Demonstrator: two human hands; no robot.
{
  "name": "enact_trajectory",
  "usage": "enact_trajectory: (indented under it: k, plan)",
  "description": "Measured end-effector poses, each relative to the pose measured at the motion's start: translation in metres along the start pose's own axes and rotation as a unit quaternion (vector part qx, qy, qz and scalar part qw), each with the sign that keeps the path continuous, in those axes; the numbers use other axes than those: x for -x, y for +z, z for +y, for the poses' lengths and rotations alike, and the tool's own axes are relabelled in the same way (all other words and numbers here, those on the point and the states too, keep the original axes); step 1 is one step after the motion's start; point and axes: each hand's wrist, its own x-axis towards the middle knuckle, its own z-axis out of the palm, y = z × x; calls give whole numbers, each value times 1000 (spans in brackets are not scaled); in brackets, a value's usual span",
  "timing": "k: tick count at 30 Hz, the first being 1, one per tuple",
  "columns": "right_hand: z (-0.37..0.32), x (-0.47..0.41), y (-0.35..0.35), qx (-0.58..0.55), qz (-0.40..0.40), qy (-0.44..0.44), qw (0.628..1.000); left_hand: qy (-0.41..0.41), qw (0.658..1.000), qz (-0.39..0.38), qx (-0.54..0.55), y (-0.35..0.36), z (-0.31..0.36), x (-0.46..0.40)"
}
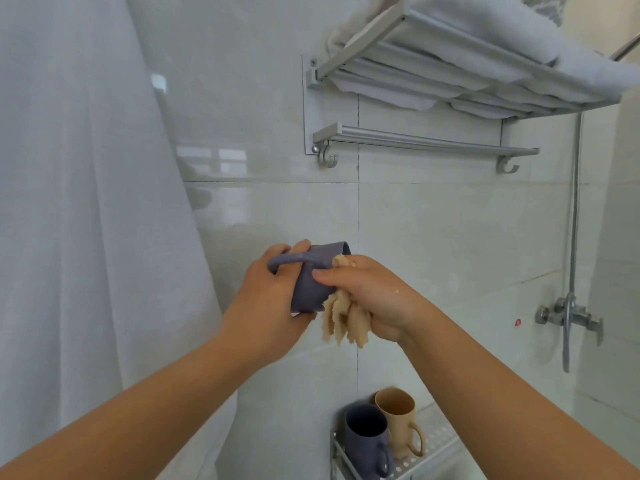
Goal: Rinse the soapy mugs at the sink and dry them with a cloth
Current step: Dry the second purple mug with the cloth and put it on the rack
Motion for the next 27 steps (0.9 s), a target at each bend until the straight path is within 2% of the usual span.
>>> enact_trajectory:
  k: [4, 6, 8, 10, 11, 13, 14, 15, 16, 18, 19, 20, 22, 24, 27]
  plan:
    - [2, -1, -7, -37, -31, 8, 999, -30, 998, -50, -31, 3, 0, 3]
    - [2, -1, -13, 23, -3, 3, 1000, -19, 996, -73, -57, 4, 2, 9]
    - [-2, 0, -22, 118, 57, -9, 991, 34, 992, -81, -86, 5, -6, 20]
    - [-5, 3, -32, 195, 75, -16, 978, 115, 989, -38, -87, 1, -17, 25]
    - [-7, 6, -34, 224, 68, -14, 972, 116, 992, 13, -52, -2, -24, 23]
    - [-11, 11, -29, 279, 42, -12, 959, 1, 995, 86, 56, -13, -28, 6]
    - [-11, 11, -24, 304, 27, -15, 952, -76, 989, 63, 114, -19, -29, -6]
    - [-12, 12, -19, 326, 7, -23, 945, -136, 979, -12, 150, -25, -28, -19]
    - [-12, 11, -13, 344, -16, -33, 938, -158, 966, -121, 167, -32, -29, -30]
    - [-14, 10, -4, 357, -65, -41, 931, -158, 920, -314, 174, -43, -21, -46]
    - [-15, 9, -2, 359, -84, -41, 929, -132, 901, -373, 179, -45, -17, -49]
    - [-17, 8, -1, 361, -99, -38, 927, -102, 894, -399, 179, -45, -13, -49]
    - [-20, 9, -3, 354, -120, -26, 927, -76, 906, -386, 158, -43, -8, -47]
    - [-22, 8, -8, 320, -127, -15, 939, -68, 928, -338, 142, -37, -7, -43]
    - [-20, 3, -12, 193, -99, 27, 976, -69, 955, -254, 136, -31, -7, -38]
